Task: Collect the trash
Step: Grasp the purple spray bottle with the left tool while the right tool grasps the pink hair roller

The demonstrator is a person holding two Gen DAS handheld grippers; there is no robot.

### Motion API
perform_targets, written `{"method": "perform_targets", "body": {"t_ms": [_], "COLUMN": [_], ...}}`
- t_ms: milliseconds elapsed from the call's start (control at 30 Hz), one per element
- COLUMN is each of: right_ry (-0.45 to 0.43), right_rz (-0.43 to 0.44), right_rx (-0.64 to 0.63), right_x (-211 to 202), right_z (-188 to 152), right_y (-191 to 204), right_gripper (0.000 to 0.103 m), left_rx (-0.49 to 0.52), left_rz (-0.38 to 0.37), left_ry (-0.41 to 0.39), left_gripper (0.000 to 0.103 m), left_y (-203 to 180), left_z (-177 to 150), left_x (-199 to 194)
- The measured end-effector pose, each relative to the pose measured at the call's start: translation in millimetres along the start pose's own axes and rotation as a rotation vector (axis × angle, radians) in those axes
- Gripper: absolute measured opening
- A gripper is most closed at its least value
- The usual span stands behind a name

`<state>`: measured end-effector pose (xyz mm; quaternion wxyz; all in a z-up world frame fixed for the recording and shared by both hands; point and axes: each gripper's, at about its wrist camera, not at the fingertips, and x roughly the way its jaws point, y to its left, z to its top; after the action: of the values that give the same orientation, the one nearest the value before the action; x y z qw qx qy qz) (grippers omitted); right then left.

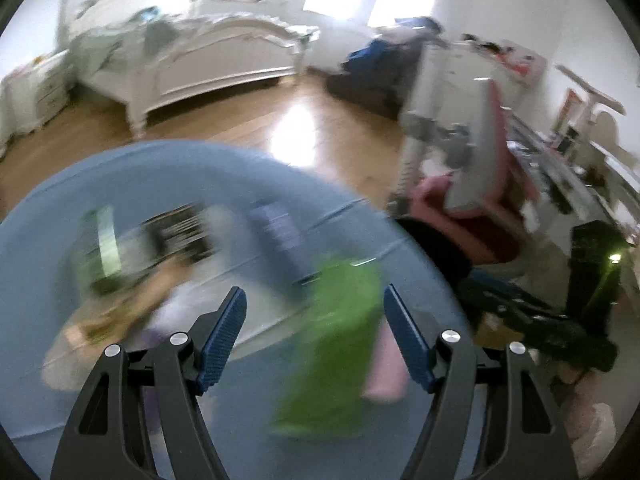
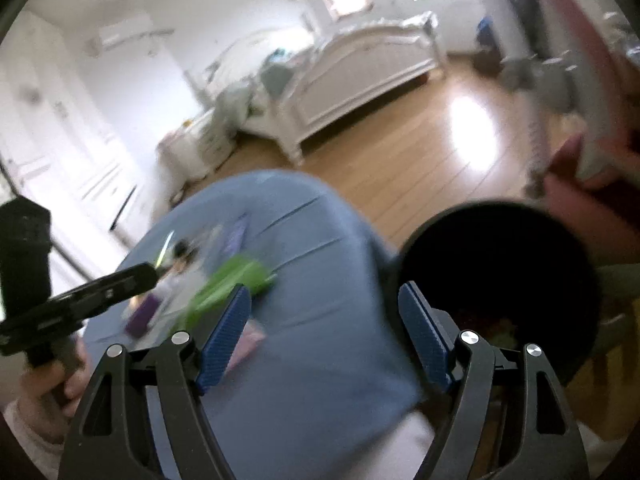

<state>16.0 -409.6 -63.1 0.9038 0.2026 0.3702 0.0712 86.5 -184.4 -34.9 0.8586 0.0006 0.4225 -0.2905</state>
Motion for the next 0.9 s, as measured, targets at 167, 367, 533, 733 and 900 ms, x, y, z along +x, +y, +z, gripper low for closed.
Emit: {"method": "perform_targets", "body": {"t_ms": [167, 367, 533, 733, 900], "right_ry": [0.116, 0.169, 0.167, 0.12, -0.033], "right_rz": [-0.041, -0.055, -0.059, -0.028, 0.012], "right_rx": [-0.085, -0.169, -0.241, -0.249, -0.221], "right_x": [28.8, 44.6, 54.9, 45.4, 12.0], "right_z": [-13.8, -17.0, -23.7, -21.6, -11.1], "right_y": [47.8, 81.2, 102.8, 101.5, 89.1], "right_gripper": [0.061, 0.061, 0.041, 0.034, 0.034], "left_rx": [0.014, 0.043, 0.05, 0.05, 0.008], "left_rz": [0.071, 0.074, 0.088, 0.107, 0.071], "left_ry": [0.029, 0.077, 0.062, 0.026, -0.059], "left_gripper": [0.07, 0.061, 0.03, 0.025, 0.025], "left_y": [34.7, 52.4, 63.4, 61.6, 50.5], "left_z": [-14.7, -27.9, -29.2, -31.6, -24.9], "left_x": [0.0, 9.1, 6.1, -0.9, -24.7]}}
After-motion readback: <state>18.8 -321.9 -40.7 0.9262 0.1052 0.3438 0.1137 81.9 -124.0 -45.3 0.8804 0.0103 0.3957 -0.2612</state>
